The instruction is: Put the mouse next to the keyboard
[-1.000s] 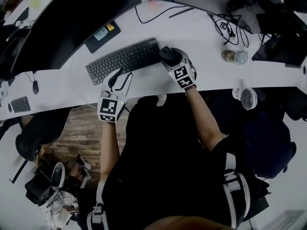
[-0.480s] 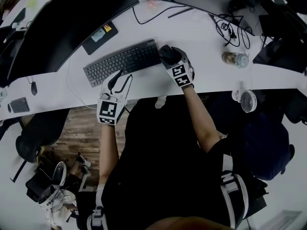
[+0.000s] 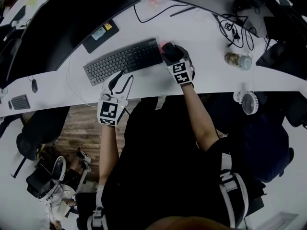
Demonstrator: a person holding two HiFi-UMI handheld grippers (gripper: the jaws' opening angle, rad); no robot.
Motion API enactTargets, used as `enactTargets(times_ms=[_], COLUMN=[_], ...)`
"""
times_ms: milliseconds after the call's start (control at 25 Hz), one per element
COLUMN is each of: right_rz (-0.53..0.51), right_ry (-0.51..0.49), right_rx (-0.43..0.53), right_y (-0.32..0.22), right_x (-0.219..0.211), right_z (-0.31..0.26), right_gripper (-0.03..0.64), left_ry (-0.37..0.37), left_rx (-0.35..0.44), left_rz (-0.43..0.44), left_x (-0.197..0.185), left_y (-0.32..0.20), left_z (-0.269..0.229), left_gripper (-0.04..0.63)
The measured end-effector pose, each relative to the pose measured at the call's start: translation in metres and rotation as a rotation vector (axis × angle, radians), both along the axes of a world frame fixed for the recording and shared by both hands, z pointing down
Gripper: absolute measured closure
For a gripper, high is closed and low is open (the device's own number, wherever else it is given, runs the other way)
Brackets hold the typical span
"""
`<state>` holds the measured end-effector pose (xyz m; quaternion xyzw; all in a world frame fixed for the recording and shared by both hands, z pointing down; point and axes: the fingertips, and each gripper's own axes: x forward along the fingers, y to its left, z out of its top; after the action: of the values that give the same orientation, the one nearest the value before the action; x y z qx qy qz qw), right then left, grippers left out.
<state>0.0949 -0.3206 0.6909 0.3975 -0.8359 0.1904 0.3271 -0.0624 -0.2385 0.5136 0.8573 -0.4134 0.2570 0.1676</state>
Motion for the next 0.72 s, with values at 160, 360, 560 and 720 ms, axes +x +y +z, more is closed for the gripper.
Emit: enactTargets(times_ms=[160, 360, 560, 720], right_rz=[0.037, 0.076, 0.103, 0.117], right_ry=[0.027, 0.048, 0.05, 0.054], right_rx=[-0.011, -0.008, -0.017, -0.016], right_y=[-0.003, -0.008, -0.013, -0.018], right_x=[0.002, 0.005, 0.005, 0.005], right_z=[0.009, 0.017, 0.019, 0.021], right_gripper=[0.325, 0.325, 0.324, 0.324], left_ry=[-0.002, -0.01, -0.012, -0.013], left_rx=[-0.004, -0.02, -0.021, -0.022], left_rz=[-0.005, -0.011, -0.014, -0.016], left_x=[0.0, -0.003, -0.002, -0.002], left_y=[0.0, 0.004, 0.006, 0.006], left_z=[0.0, 0.004, 0.004, 0.005], left_gripper=[0.446, 0.446, 0.446, 0.446])
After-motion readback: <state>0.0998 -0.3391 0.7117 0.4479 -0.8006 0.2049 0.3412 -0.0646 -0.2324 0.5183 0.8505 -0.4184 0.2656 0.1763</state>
